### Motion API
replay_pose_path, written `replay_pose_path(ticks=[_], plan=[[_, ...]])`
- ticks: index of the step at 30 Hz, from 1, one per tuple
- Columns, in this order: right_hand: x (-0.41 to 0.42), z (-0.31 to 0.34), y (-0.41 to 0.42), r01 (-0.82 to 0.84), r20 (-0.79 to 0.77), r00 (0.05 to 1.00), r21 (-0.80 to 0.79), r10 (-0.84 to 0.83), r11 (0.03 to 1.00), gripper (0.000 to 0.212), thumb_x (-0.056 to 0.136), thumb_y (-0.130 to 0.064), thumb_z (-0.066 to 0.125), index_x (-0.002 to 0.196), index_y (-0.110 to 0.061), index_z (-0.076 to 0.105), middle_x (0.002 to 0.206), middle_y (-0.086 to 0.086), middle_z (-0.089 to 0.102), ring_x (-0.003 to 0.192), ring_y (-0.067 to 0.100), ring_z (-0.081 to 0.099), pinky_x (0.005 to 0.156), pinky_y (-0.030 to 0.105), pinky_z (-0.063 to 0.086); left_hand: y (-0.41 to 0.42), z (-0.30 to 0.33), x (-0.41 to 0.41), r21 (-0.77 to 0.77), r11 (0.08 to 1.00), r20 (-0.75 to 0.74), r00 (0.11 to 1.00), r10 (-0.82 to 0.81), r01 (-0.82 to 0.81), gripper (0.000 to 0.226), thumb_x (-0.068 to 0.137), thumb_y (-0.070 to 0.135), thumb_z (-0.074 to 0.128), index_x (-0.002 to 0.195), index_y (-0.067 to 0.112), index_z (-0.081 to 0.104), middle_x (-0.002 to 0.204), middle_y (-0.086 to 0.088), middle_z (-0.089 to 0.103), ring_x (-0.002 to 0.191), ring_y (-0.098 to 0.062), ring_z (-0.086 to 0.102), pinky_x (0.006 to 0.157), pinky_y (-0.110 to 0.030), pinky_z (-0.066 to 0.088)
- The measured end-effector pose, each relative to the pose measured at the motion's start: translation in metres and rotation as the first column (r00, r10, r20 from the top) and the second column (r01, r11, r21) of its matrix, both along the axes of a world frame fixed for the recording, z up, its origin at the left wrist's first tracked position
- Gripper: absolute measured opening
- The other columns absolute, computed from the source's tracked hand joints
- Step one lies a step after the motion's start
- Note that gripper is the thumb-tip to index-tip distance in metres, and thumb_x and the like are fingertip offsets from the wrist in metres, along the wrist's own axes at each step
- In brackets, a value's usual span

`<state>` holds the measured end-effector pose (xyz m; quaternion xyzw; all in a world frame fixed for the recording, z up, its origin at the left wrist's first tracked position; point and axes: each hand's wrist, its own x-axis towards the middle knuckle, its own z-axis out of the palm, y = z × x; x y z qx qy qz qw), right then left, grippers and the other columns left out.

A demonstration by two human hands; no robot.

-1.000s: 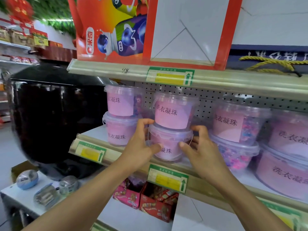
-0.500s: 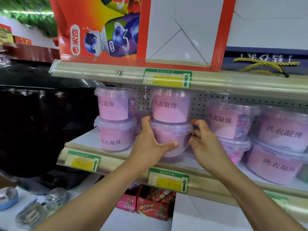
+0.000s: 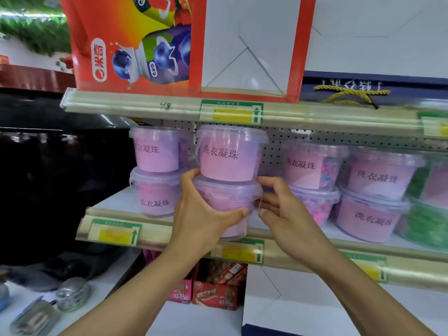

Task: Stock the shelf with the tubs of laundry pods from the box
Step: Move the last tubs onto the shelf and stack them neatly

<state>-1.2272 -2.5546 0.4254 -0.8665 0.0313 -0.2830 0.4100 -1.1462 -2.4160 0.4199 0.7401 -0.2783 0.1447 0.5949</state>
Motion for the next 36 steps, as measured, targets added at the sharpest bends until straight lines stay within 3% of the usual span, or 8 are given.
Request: replay_pose_path(ticks=[5, 10, 12, 14, 17, 23, 30, 36], plan=[[0.008, 0.007, -0.013, 0.131, -0.03, 0.99, -0.106, -0.135, 0.986, 0.046, 0.09, -0.001, 0.048, 0.133, -0.016, 0.041, 0.125, 0.0, 0.055, 0.106, 0.011, 0.057, 0.096, 0.03, 0.045, 0.016, -0.001, -0.002, -0.027, 0.996, -0.017, 0.996, 0.084, -0.084, 0.086, 0.053, 0.029, 0.087, 0.111, 0.037, 0.024, 0.103, 0.008, 0.049, 0.093, -0.017, 0.05, 0.06, -0.014, 0.037], [0.035, 0.016, -0.022, 0.236, -0.073, 0.959, -0.322, -0.273, 0.917, 0.032, 0.089, -0.007, 0.052, 0.12, -0.004, 0.046, 0.119, 0.017, 0.053, 0.106, 0.032, 0.055, 0.084, 0.034, 0.045, 0.031, -0.003, -0.004, -0.035, 0.991, -0.02, 0.992, 0.128, -0.129, 0.088, 0.052, 0.029, 0.089, 0.113, 0.038, 0.027, 0.107, 0.007, 0.054, 0.096, -0.018, 0.057, 0.078, -0.031, 0.049], [0.049, 0.022, -0.021, 0.251, -0.087, 0.946, -0.41, -0.312, 0.877, 0.034, 0.087, -0.005, 0.053, 0.12, -0.001, 0.045, 0.122, 0.021, 0.048, 0.109, 0.038, 0.051, 0.078, 0.031, 0.039, 0.036, -0.003, -0.005, -0.05, 0.989, -0.01, 0.99, 0.138, -0.138, 0.088, 0.052, 0.027, 0.09, 0.114, 0.038, 0.027, 0.106, 0.013, 0.053, 0.094, -0.011, 0.057, 0.076, -0.027, 0.05], [0.066, 0.025, -0.021, 0.263, -0.081, 0.938, -0.463, -0.336, 0.846, 0.045, 0.084, -0.002, 0.054, 0.126, 0.0, 0.041, 0.131, 0.022, 0.038, 0.113, 0.041, 0.049, 0.087, 0.037, 0.041, 0.04, -0.003, -0.007, -0.063, 0.988, -0.005, 0.99, 0.139, -0.14, 0.089, 0.051, 0.026, 0.09, 0.113, 0.038, 0.027, 0.102, 0.022, 0.05, 0.092, 0.001, 0.055, 0.071, -0.019, 0.048], [0.093, 0.027, -0.024, 0.25, -0.104, 0.916, -0.607, -0.387, 0.755, 0.05, 0.085, -0.006, 0.056, 0.131, -0.004, 0.038, 0.138, 0.018, 0.03, 0.125, 0.037, 0.038, 0.093, 0.041, 0.042, 0.045, -0.004, -0.007, -0.079, 0.987, -0.015, 0.99, 0.137, -0.138, 0.092, 0.046, 0.032, 0.09, 0.114, 0.038, 0.029, 0.105, 0.023, 0.051, 0.094, 0.002, 0.056, 0.073, -0.019, 0.049], [0.123, 0.035, -0.023, 0.224, -0.099, 0.868, -0.797, -0.486, 0.561, 0.037, 0.096, -0.026, 0.038, 0.131, -0.013, 0.045, 0.132, 0.014, 0.042, 0.124, 0.031, 0.039, 0.097, 0.042, 0.034, 0.047, -0.004, -0.008, -0.072, 0.985, -0.007, 0.988, 0.157, -0.157, 0.092, 0.042, 0.036, 0.085, 0.115, 0.039, 0.029, 0.106, 0.022, 0.052, 0.095, 0.0, 0.057, 0.073, -0.017, 0.049], [0.109, 0.04, -0.028, 0.202, -0.09, 0.919, -0.727, -0.383, 0.656, 0.043, 0.082, -0.001, 0.054, 0.124, -0.002, 0.041, 0.122, 0.02, 0.044, 0.111, 0.037, 0.051, 0.084, 0.042, 0.046, 0.049, -0.004, -0.006, -0.047, 0.984, 0.001, 0.985, 0.172, -0.172, 0.09, 0.05, 0.027, 0.091, 0.113, 0.039, 0.028, 0.104, 0.023, 0.052, 0.093, 0.004, 0.056, 0.072, -0.016, 0.048], [0.095, 0.048, -0.028, 0.149, -0.118, 0.925, -0.761, -0.361, 0.632, 0.052, 0.08, -0.022, 0.066, 0.124, -0.011, 0.042, 0.123, 0.015, 0.041, 0.113, 0.035, 0.048, 0.09, 0.04, 0.047, 0.052, -0.005, -0.005, -0.037, 0.98, 0.019, 0.98, 0.196, -0.195, 0.091, 0.048, 0.03, 0.091, 0.112, 0.039, 0.028, 0.1, 0.025, 0.051, 0.088, 0.008, 0.055, 0.062, -0.007, 0.045]])
